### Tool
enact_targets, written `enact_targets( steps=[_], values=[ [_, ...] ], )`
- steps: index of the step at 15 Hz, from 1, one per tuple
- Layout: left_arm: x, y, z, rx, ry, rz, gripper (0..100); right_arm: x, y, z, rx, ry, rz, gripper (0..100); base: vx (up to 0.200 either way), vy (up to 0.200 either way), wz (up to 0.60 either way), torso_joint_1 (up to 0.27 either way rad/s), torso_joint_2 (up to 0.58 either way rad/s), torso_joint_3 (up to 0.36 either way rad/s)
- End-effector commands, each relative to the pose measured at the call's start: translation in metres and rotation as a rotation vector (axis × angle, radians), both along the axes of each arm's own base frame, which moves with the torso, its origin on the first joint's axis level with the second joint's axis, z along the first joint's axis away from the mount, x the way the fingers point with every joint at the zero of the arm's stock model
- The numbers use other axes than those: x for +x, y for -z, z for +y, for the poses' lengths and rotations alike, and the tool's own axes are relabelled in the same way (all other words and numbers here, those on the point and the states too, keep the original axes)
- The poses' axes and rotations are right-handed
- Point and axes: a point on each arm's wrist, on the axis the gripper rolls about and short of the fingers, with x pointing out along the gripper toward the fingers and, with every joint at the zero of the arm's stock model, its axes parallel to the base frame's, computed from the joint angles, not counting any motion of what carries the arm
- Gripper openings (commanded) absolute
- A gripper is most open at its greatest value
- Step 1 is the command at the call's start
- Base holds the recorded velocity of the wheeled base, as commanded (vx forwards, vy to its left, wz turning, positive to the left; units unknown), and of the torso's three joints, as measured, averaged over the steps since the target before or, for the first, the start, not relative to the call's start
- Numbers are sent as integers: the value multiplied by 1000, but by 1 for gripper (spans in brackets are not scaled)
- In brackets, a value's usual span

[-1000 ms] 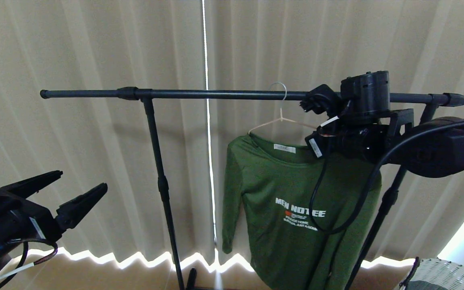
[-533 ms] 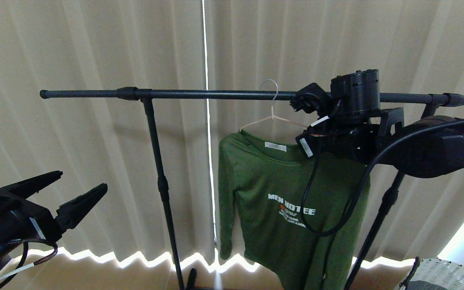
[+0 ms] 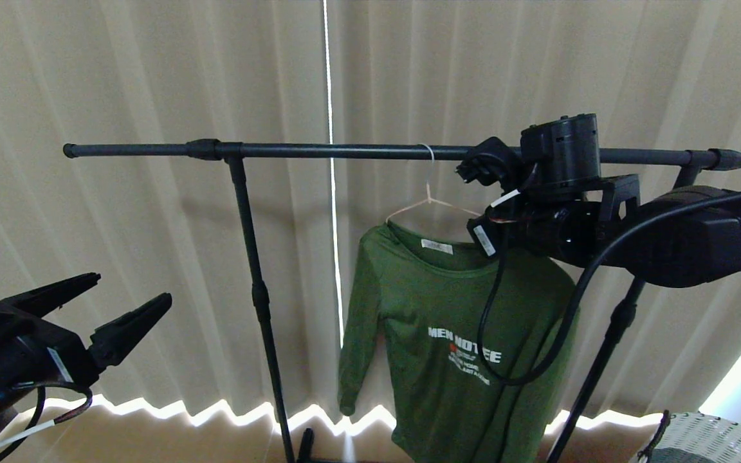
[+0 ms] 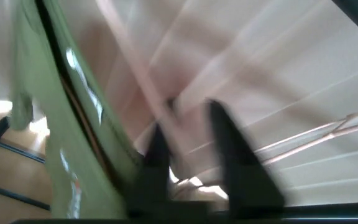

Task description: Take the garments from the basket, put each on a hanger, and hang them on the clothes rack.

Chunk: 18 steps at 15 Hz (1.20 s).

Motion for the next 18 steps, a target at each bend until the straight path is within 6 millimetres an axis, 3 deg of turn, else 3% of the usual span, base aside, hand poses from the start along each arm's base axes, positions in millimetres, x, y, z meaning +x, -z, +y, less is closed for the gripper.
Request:
enact_targets(
  steps=[1,7,12,16,18],
  values=[
    [0,0,0,0,0,0,100,0,0,0,2,0,-2,100,0,0,0,0,0,0],
    [1,-1,0,0,-1,-5,100,-4,-3,-1,72,9,-7,100,0,0,0,0,0,0],
    [1,-1,1,-2,-6,-4,100,-11,-3,11,181,-59,19,100,0,0,0,0,0,0],
    [2,-1,1,-2,-6,-1,100,-21,-13,6,271,-83,19,100,0,0,0,0,0,0],
    [2,-1,1,-2,-6,-1,100,-37,-27,-4,303,-81,-6,100,0,0,0,0,0,0]
  ],
)
